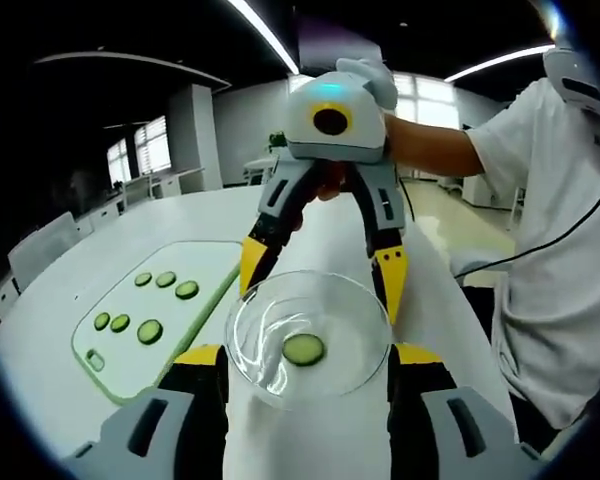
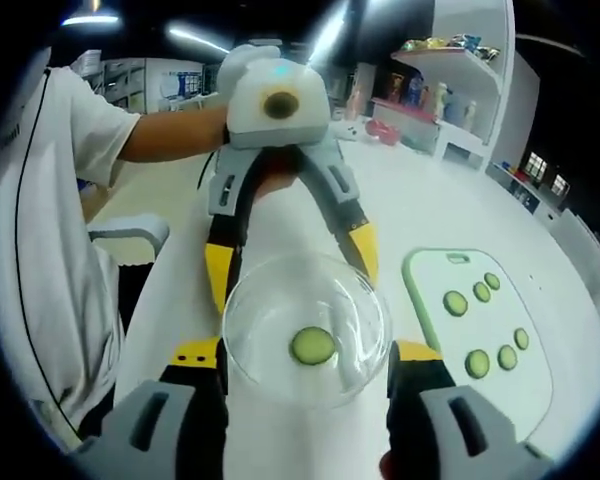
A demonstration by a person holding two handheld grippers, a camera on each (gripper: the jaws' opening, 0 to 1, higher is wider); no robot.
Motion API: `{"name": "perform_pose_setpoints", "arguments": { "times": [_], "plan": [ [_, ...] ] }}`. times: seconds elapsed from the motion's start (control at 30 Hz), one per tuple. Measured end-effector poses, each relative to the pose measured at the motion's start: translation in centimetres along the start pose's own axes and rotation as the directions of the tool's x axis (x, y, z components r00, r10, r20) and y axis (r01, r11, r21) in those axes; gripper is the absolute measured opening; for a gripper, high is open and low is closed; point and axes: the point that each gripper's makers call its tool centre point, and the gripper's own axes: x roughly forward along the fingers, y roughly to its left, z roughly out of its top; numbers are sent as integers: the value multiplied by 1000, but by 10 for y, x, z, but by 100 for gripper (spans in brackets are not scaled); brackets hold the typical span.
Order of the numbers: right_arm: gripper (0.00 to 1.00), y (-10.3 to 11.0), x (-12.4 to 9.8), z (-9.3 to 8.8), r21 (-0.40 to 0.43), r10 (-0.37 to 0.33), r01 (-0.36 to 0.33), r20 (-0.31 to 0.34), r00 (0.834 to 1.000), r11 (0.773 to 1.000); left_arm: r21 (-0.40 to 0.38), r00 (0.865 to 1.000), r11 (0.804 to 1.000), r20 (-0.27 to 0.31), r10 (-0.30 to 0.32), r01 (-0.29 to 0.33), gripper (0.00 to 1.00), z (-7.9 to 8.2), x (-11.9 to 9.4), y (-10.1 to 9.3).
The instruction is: Open the petri dish lid, add cucumber slices into the petri dish, and close the lid
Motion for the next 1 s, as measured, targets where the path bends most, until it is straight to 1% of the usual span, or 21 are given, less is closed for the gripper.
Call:
{"name": "perform_pose_setpoints", "arguments": {
  "times": [0.2,0.7,1.0],
  "plan": [
    [63,0,0,-5,13,-2,2,-2,1000,1000,8,1000,1000,2,-7,7,64,2,3,-1],
    [63,1,2,-11,15,-6,6,-12,1000,1000,5,1000,1000,-5,-12,12,64,-3,9,-3],
    [63,-3,8,-15,12,-10,10,-19,1000,1000,0,1000,1000,-10,-8,8,64,-9,11,-1]
  ]
}}
